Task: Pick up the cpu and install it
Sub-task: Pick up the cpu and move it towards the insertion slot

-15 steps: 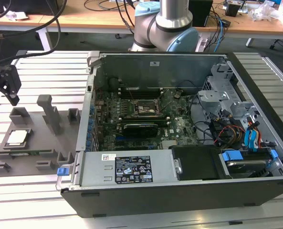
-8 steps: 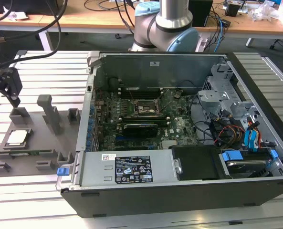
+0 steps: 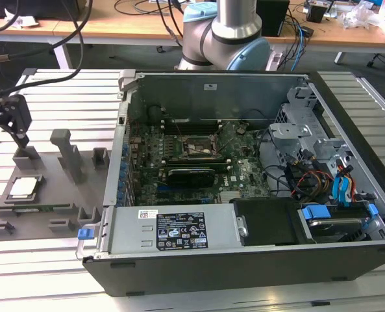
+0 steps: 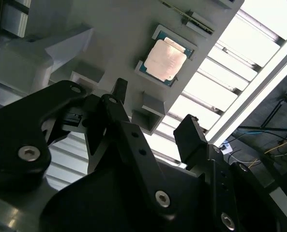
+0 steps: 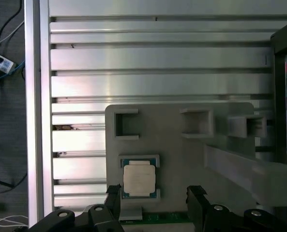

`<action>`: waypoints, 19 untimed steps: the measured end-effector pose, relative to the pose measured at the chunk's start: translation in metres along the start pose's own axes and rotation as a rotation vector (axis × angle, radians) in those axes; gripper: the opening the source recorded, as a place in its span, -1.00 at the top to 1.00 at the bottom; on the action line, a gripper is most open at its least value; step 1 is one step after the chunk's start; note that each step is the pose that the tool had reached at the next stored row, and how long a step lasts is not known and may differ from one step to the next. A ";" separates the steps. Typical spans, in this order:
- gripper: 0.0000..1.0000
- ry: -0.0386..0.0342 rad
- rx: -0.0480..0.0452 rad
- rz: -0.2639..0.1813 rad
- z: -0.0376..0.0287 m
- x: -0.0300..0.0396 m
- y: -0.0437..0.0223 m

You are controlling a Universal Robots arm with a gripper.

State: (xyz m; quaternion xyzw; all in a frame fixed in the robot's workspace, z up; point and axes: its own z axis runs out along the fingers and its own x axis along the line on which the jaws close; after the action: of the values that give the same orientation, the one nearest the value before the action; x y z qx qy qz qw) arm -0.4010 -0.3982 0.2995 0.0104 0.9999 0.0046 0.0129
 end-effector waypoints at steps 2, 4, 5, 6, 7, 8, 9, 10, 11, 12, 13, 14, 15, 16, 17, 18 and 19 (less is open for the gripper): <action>-0.33 0.0000 0.0000 0.000 0.0017 0.0000 0.0000; -0.33 0.0000 0.0001 0.000 0.0036 0.0001 0.0000; -0.33 -0.0001 0.0000 0.000 0.0054 0.0001 -0.0001; -0.33 0.0000 0.0001 0.000 0.0063 0.0002 -0.0001; -0.33 0.0000 0.0000 0.000 0.0075 0.0002 -0.0001; -0.33 -0.0001 0.0000 0.000 0.0090 0.0002 -0.0001; -0.33 0.0000 0.0000 0.000 0.0122 0.0003 -0.0001; -0.33 -0.0001 0.0000 0.000 0.0172 0.0004 -0.0002; -0.33 0.0000 0.0000 0.000 0.0221 0.0006 -0.0002; -0.33 0.0000 0.0000 0.000 0.0252 0.0006 -0.0002; -0.33 0.0000 0.0001 0.000 0.0262 0.0007 -0.0002; -0.33 0.0000 0.0000 0.000 0.0270 0.0007 -0.0002; -0.33 0.0000 0.0001 0.000 0.0274 0.0007 -0.0003; -0.33 0.0000 0.0001 0.000 0.0279 0.0007 -0.0003; -0.33 0.0000 0.0000 0.000 0.0283 0.0007 -0.0003; -0.33 0.0000 0.0001 0.000 0.0288 0.0007 -0.0003; -0.33 -0.0001 0.0000 0.000 0.0298 0.0008 -0.0003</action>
State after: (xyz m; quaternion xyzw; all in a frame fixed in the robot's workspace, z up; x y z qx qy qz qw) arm -0.4010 -0.3981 0.2698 0.0104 0.9999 0.0046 0.0130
